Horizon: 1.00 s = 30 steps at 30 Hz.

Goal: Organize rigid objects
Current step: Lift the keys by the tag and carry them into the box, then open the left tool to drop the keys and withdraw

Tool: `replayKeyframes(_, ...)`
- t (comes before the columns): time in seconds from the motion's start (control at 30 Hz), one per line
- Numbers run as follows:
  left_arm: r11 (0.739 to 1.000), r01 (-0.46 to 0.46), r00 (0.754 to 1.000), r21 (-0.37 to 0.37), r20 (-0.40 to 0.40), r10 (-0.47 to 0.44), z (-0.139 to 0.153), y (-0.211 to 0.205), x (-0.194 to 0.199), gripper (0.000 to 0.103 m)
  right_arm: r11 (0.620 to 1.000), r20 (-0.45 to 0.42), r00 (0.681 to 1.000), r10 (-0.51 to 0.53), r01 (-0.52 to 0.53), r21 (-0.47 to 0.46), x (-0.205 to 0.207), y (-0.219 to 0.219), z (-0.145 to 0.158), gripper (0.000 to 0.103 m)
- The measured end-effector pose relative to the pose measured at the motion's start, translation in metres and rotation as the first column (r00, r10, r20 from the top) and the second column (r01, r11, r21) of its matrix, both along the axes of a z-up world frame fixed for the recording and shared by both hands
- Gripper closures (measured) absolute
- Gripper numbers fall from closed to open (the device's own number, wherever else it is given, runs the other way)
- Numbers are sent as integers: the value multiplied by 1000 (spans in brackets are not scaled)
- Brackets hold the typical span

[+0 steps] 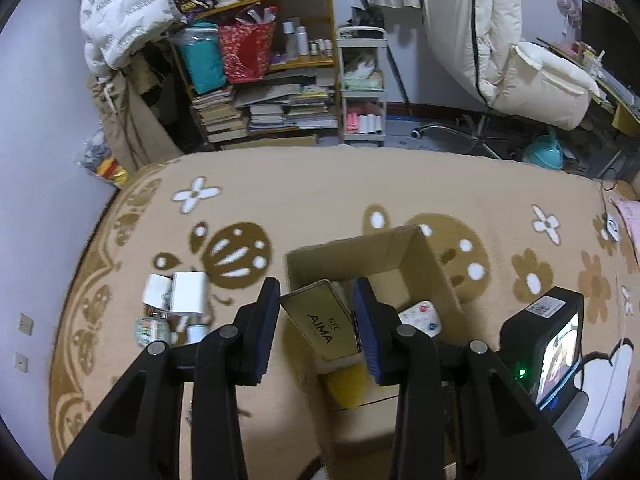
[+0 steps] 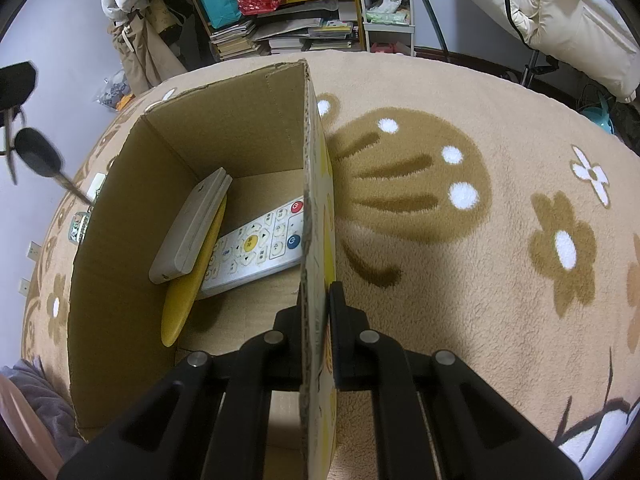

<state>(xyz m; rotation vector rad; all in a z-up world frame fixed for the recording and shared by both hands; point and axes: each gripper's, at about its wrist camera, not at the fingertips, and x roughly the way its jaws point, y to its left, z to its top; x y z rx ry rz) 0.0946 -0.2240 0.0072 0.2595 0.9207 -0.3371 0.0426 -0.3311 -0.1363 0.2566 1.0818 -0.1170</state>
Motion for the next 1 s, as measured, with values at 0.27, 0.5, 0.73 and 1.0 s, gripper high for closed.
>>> replayKeyframes(0.27, 999, 7, 997, 49, -72, -4, -45, -12, 4, 67, 1000, 0, 1000, 1, -1, -1, 0, -1, 0, 94)
replayKeyframes(0.5, 996, -8, 999, 85, -48, 12, -57, -6, 2, 67, 1000, 0, 1000, 0, 0, 1, 0, 0, 0, 94)
replayKeyframes(0.73, 996, -51, 999, 69, 16, 50, -38, 9, 6, 65, 1000, 0, 1000, 0, 0, 1, 0, -1, 1, 94)
replayKeyframes(1.0, 995, -75, 996, 67, 56, 71, -22, 43, 11, 40, 1000, -1, 1000, 1, -1, -1, 0, 0, 0, 94)
